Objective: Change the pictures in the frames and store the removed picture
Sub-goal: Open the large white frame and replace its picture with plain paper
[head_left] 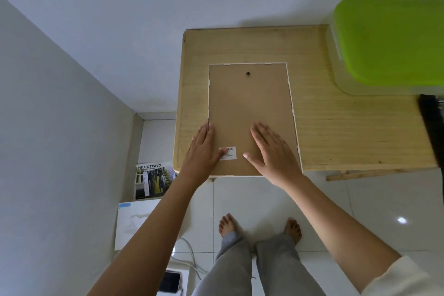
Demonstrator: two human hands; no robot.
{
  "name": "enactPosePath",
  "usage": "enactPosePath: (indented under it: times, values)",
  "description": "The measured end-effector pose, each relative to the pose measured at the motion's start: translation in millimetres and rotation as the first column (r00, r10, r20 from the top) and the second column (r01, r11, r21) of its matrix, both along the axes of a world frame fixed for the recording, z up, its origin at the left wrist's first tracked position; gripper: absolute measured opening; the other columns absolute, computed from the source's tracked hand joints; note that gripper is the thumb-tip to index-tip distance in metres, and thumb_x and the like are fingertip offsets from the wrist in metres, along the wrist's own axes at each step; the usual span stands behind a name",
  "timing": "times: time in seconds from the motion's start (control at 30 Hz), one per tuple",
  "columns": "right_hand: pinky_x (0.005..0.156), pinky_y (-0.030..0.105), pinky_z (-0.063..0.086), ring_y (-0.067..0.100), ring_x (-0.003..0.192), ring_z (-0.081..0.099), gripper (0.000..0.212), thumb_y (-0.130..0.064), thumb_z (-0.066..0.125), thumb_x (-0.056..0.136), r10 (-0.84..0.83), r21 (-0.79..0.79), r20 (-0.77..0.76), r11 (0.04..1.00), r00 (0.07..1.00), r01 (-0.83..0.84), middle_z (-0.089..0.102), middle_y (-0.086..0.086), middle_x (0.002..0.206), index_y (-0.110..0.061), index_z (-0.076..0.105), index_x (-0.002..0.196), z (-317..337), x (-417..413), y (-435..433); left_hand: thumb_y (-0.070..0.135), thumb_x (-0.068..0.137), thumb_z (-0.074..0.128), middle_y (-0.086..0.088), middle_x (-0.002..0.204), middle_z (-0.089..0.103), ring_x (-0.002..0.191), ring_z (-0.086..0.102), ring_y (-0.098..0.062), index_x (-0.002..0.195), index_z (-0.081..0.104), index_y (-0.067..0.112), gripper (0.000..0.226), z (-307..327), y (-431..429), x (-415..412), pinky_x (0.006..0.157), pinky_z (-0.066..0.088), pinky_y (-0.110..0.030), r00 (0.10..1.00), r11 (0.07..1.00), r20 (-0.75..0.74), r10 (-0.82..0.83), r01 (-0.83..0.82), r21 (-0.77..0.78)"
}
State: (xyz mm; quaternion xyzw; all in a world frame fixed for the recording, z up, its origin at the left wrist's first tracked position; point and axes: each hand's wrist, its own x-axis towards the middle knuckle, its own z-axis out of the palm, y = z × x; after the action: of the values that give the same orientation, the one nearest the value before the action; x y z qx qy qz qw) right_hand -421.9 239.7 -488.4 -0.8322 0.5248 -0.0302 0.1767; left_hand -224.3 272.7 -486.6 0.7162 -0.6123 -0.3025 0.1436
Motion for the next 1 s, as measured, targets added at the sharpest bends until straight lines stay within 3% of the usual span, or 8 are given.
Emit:
enactPosePath:
  times: [0.1, 0.23, 0.33, 0.43, 0.63, 0.8, 0.9, 1.0]
  values:
    - [0.117, 0.038, 0.016, 0.023, 0.145, 0.013, 0.066, -0.045, 0.04, 0.095, -0.156, -0.031, 0.001, 0.987, 0.988, 0.156, 0.017, 0.01, 0.156, -0.008, 0.022, 0.146, 3, -22, -9, 0.045, 0.095, 0.041, -0.002, 0.158, 0.005, 0.145, 0.001, -0.016, 0.149, 0.004, 0.015, 0.072, -3, 7, -2, 0.117, 0.004, -0.032, 0.998, 0.999, 0.045, 0.04, -0.039, -0.029]
    - [0.118, 0.037, 0.009, 0.026, 0.145, 0.006, 0.067, -0.038, 0.043, 0.096, -0.323, 0.032, 0.028, 0.946, 0.946, 0.322, 0.012, 0.015, 0.156, -0.002, 0.016, 0.146, 2, -42, -10, 0.049, 0.097, 0.029, -0.003, 0.158, 0.005, 0.145, -0.002, -0.015, 0.149, 0.005, 0.016, 0.066, -12, 19, -9, 0.116, -0.001, -0.031, 0.993, 0.994, 0.091, 0.071, -0.062, -0.09]
    - [0.117, 0.031, 0.004, 0.024, 0.145, 0.004, 0.067, -0.033, 0.042, 0.097, -0.372, 0.121, 0.126, 0.926, 0.92, 0.357, 0.01, 0.013, 0.156, -0.003, 0.01, 0.147, -3, -39, -5, 0.057, 0.089, 0.011, -0.003, 0.158, 0.005, 0.143, -0.006, -0.01, 0.149, 0.004, 0.015, 0.073, -18, 23, -14, 0.115, -0.005, -0.028, 0.987, 0.99, 0.132, 0.091, -0.075, -0.122]
    - [0.115, 0.025, 0.003, 0.022, 0.145, 0.006, 0.067, -0.024, 0.047, 0.096, -0.452, 0.202, 0.265, 0.89, 0.852, 0.409, 0.012, 0.012, 0.156, -0.001, 0.011, 0.146, -2, -32, -4, 0.056, 0.087, 0.006, -0.002, 0.158, 0.004, 0.139, -0.01, -0.005, 0.149, 0.003, 0.015, 0.074, -22, 23, -15, 0.114, -0.008, -0.025, 0.984, 0.988, 0.148, 0.104, -0.084, -0.132]
    - [0.112, 0.018, 0.009, 0.013, 0.143, 0.015, 0.073, -0.013, 0.059, 0.089, -0.578, 0.374, 0.401, 0.812, 0.711, 0.449, 0.018, 0.001, 0.155, -0.011, 0.015, 0.148, 0, -32, -7, 0.053, 0.088, 0.006, 0.0, 0.158, 0.005, 0.143, -0.006, -0.008, 0.149, 0.004, 0.015, 0.072, -24, 20, -18, 0.115, -0.008, -0.026, 0.976, 0.983, 0.153, 0.154, -0.135, -0.125]
    - [0.115, 0.032, 0.023, 0.013, 0.138, 0.027, 0.079, -0.007, 0.068, 0.081, -0.65, 0.472, 0.466, 0.757, 0.601, 0.452, 0.029, 0.0, 0.149, -0.014, 0.024, 0.146, 2, -36, -16, 0.054, 0.087, 0.005, 0.0, 0.157, 0.004, 0.142, -0.006, -0.006, 0.149, 0.003, 0.015, 0.073, -23, 21, -18, 0.114, -0.009, -0.025, 0.975, 0.981, 0.148, 0.163, -0.145, -0.127]
    - [0.11, 0.038, 0.035, 0.014, 0.128, 0.044, 0.077, -0.021, 0.071, 0.071, -0.679, 0.542, 0.477, 0.727, 0.558, 0.422, 0.043, -0.002, 0.141, -0.017, 0.037, 0.141, 6, -39, -22, 0.055, 0.087, 0.004, 0.001, 0.158, 0.003, 0.141, -0.008, -0.005, 0.149, 0.001, 0.016, 0.073, -22, 22, -18, 0.114, -0.01, -0.024, 0.976, 0.982, 0.151, 0.157, -0.139, -0.124]
    - [0.113, 0.031, 0.03, 0.008, 0.133, 0.036, 0.075, -0.008, 0.068, 0.08, -0.681, 0.567, 0.532, 0.728, 0.503, 0.386, 0.038, -0.002, 0.146, -0.014, 0.03, 0.145, 10, -39, -22, 0.056, 0.087, 0.004, 0.001, 0.158, 0.003, 0.14, -0.008, -0.004, 0.149, 0.0, 0.016, 0.074, -21, 21, -20, 0.114, -0.01, -0.024, 0.975, 0.982, 0.151, 0.161, -0.142, -0.128]
